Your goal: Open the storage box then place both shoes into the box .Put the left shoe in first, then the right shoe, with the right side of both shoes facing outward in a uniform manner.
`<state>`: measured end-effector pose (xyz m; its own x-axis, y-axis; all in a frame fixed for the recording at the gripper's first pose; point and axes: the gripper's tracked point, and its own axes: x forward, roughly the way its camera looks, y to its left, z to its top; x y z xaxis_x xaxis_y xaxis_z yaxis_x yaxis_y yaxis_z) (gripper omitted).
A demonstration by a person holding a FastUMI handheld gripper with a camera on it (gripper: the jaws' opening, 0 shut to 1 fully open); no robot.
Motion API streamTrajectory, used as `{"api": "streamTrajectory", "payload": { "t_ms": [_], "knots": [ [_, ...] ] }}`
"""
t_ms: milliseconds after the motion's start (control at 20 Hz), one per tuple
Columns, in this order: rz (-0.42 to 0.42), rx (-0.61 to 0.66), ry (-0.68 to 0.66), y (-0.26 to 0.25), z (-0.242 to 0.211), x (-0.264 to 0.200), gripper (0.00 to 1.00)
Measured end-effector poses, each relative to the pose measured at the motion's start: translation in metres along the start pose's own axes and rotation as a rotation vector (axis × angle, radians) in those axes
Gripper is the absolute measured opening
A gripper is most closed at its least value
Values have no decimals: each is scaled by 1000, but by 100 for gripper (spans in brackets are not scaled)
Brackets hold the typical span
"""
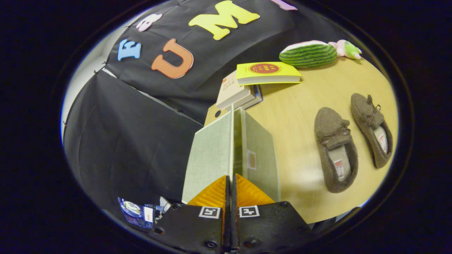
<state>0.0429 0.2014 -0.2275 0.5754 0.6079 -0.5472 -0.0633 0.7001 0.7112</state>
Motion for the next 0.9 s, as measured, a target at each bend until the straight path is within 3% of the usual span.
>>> {"api": "streamTrajectory", "payload": {
  "t_ms": [400, 900],
  "knots": [
    [123, -60, -64, 106, 26, -22, 6],
    [183, -239, -65, 222, -8, 15, 9]
  ]
}}
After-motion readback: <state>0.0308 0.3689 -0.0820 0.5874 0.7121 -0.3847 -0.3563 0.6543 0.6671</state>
